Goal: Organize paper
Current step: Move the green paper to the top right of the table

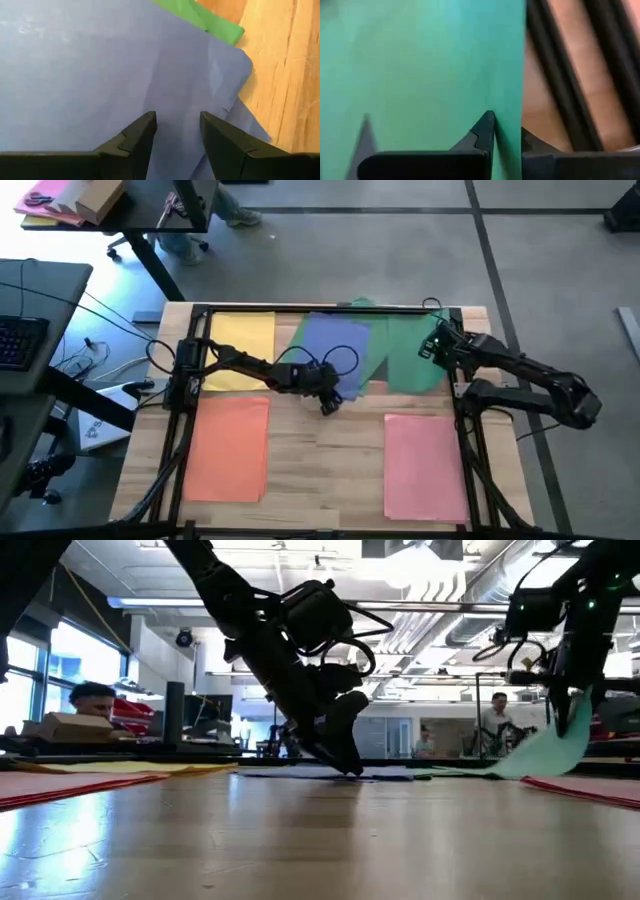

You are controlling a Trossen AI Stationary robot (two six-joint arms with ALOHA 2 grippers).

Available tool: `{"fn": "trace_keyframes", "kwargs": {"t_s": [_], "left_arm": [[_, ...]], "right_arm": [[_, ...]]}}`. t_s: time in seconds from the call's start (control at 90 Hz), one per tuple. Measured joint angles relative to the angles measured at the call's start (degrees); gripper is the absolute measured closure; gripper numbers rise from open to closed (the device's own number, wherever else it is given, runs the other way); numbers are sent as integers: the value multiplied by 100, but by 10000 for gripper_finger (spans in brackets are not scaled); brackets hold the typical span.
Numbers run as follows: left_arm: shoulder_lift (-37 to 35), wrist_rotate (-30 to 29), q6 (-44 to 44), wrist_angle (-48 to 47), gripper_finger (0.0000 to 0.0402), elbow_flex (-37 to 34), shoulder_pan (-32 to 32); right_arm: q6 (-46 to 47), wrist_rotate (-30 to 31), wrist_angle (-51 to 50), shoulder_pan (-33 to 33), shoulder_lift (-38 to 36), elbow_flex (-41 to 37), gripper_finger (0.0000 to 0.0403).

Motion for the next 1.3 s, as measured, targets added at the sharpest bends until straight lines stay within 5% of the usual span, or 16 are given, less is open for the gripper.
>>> {"fn": "trace_keyframes", "kwargs": {"t_s": [0.2, 0.456, 0.911, 1.3], "left_arm": [[1, 0, -1, -9, 257, 0, 1], [0, 27, -1, -18, 257, 0, -5], [0, 47, 1, -48, 257, 0, -6], [1, 195, 1, -51, 257, 0, -8]], "right_arm": [[-129, 10, 287, 0, 102, -376, 403], [-1484, 11, 615, 0, 128, -407, 403], [-1870, -2, 1085, 0, 699, -407, 399], [-1977, 297, 782, -1, 567, -404, 286]]}}
